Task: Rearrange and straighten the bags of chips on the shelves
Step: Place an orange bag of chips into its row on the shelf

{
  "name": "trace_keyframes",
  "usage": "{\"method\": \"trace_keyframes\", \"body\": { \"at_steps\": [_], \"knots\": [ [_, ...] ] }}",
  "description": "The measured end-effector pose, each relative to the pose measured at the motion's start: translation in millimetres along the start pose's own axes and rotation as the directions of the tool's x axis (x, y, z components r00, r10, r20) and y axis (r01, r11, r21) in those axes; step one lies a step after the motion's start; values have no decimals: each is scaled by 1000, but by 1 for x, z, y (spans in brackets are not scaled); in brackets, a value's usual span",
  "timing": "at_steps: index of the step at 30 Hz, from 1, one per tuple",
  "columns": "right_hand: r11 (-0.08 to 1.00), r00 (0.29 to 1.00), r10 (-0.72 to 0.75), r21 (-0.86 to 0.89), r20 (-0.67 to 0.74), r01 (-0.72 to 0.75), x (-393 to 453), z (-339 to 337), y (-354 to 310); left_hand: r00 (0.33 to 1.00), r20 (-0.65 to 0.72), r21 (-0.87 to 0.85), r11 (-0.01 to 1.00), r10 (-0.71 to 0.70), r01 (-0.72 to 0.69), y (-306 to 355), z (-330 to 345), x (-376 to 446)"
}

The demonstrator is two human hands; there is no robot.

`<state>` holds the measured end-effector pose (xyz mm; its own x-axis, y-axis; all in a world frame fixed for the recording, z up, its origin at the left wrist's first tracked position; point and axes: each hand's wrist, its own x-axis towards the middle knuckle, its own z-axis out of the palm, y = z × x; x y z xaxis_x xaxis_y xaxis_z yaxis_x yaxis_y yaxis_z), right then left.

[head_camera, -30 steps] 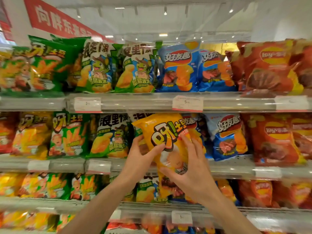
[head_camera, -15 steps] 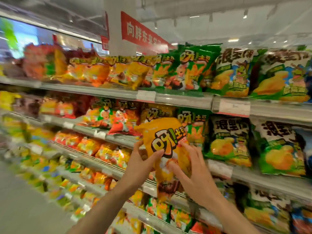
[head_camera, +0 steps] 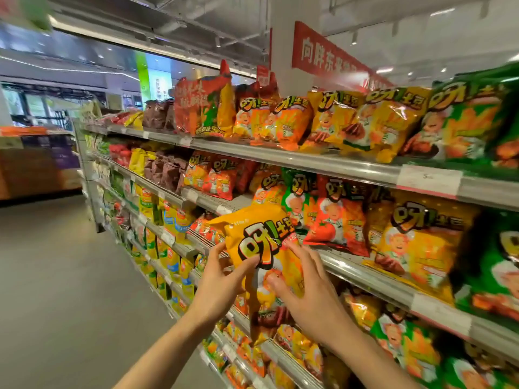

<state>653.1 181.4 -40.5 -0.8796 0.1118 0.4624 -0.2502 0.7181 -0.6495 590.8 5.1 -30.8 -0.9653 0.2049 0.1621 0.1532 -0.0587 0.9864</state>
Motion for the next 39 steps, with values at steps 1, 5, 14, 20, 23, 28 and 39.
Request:
{"method": "trace_keyframes", "body": {
  "at_steps": [1, 5, 14, 20, 23, 28, 39],
  "knots": [
    [1000, 1000, -10, 11, 10, 10, 16, 14, 1, 1000, -15, 10, 1000, -1, 1, -4, -12, 15],
    [998, 999, -35, 54, 38, 33, 87, 68, 8, 997, -72, 38, 999, 4, -1, -17, -55, 85],
    [995, 999, -30, 91, 42, 26, 249, 162, 22, 996, -94, 59, 998, -2, 8, -26, -130, 249],
    [1000, 1000, -4, 26, -19, 4, 322, 200, 33, 1000, -21, 51, 999, -9, 10, -36, -155, 338],
    [998, 993, 52, -32, -110, -56, 354, 212, 42, 998, 57, 48, 999, 10, -13, -42, -157, 389],
    [973, 926, 182, -78, -330, -219, 400, 229, 52, 978, 201, 58, 996, 47, -60, -46, -143, 475],
    [777, 651, 367, -167, -664, -608, 462, 253, 65, 815, 560, 92, 967, 147, -238, -60, -102, 578]
  ]
}}
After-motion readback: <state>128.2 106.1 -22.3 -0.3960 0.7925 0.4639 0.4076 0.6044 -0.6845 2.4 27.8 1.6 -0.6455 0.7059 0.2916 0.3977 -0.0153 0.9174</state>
